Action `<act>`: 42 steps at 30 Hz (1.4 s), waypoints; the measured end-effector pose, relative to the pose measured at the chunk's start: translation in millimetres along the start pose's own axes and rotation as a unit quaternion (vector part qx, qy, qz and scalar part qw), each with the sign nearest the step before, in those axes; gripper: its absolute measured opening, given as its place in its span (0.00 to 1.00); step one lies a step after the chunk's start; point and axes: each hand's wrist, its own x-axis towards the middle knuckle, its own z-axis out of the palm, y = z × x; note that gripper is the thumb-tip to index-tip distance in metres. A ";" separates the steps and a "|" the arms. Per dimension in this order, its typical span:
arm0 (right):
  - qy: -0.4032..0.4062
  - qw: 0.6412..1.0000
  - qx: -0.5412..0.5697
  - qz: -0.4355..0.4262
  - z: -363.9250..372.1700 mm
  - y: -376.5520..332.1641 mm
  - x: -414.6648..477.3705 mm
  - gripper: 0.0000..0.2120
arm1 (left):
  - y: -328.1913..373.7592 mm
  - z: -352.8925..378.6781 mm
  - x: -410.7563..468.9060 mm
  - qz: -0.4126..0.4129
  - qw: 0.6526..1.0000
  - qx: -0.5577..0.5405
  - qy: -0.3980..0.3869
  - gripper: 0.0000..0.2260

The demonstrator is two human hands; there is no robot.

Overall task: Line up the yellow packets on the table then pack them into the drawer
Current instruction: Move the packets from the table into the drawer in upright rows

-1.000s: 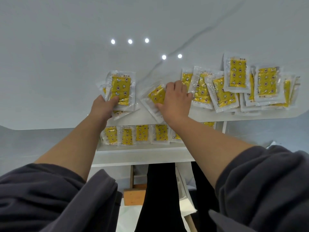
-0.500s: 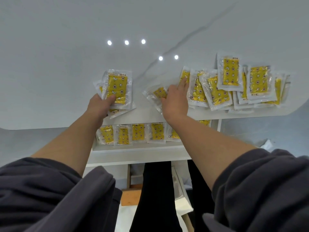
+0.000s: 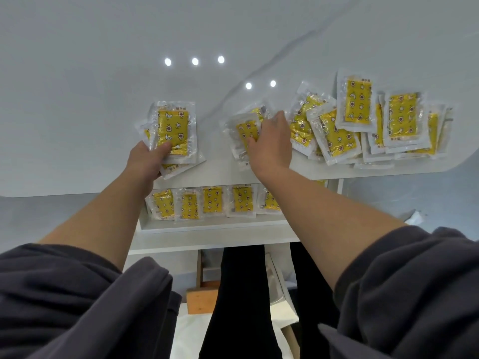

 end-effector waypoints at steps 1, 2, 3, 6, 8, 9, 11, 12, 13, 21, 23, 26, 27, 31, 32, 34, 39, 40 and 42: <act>0.003 1.000 -0.022 -0.009 1.9 -1.5 -1.2 0.16 | 0.7 -0.1 -0.6 -0.001 1.000 -0.001 0.000 0.11; 0.011 0.999 -0.045 -0.018 4.1 -2.0 -1.8 0.16 | 1.3 -0.2 -0.9 -0.001 1.000 -0.003 0.000 0.11; 0.021 0.997 -0.067 -0.026 5.5 -1.8 -2.4 0.15 | 1.5 -0.7 -1.2 -0.001 1.000 -0.002 0.000 0.13; 0.051 0.989 -0.121 -0.068 4.1 2.7 1.2 0.12 | 2.2 -0.5 -1.1 0.000 1.000 0.001 0.000 0.13; 0.049 0.985 -0.135 -0.100 -1.7 5.2 6.3 0.11 | 2.3 -0.1 -0.8 0.001 1.000 0.003 -0.002 0.12; 0.042 0.983 -0.139 -0.112 -5.4 5.7 9.3 0.11 | 2.6 0.0 -1.1 0.001 1.000 0.004 -0.003 0.12; 0.029 0.979 -0.148 -0.139 -12.2 5.0 15.0 0.11 | 3.2 1.1 -1.5 0.003 1.000 0.003 -0.006 0.12; 0.021 0.976 -0.155 -0.150 -14.7 3.8 17.8 0.11 | 3.5 1.6 -1.6 0.003 1.000 0.000 -0.007 0.12; 0.012 0.974 -0.158 -0.159 -16.5 2.6 20.2 0.11 | 4.1 1.9 -2.3 0.002 1.000 -0.003 -0.007 0.12; -0.102 0.980 0.074 -0.155 -21.7 5.3 20.6 0.09 | 7.0 6.1 -13.2 0.002 0.999 -0.029 -0.024 0.16; -0.114 0.974 0.145 -0.130 -27.4 8.2 19.1 0.13 | 5.8 8.9 -17.4 0.004 0.998 -0.050 -0.036 0.15; -0.182 0.937 0.289 -0.076 -36.3 16.2 16.3 0.12 | 2.4 14.9 -22.2 0.002 0.997 -0.071 -0.041 0.17; -0.207 0.921 0.326 -0.056 -38.2 20.8 15.9 0.12 | 1.2 17.3 -24.0 0.001 0.997 -0.067 -0.042 0.18; -0.320 0.827 0.461 0.013 -53.3 50.5 9.8 0.15 | -5.4 32.2 -37.0 -0.011 0.993 -0.045 -0.108 0.25; -0.357 0.797 0.486 0.026 -57.2 61.4 7.2 0.14 | -8.1 36.9 -41.6 -0.018 0.991 -0.033 -0.130 0.27; -0.427 0.748 0.506 0.042 -62.4 87.3 -0.2 0.13 | -16.9 47.1 -50.8 -0.033 0.985 0.006 -0.168 0.28; -0.526 0.713 0.459 0.065 -58.1 167.1 -22.3 0.15 | -56.5 85.6 -76.4 -0.082 0.964 0.072 -0.241 0.18; -0.532 0.714 0.450 0.074 -55.0 183.8 -26.0 0.16 | -68.0 94.3 -80.2 -0.087 0.964 0.076 -0.238 0.18; -0.517 0.729 0.438 0.096 -44.1 216.6 -30.2 0.18 | -91.4 112.8 -88.8 -0.090 0.967 0.079 -0.224 0.19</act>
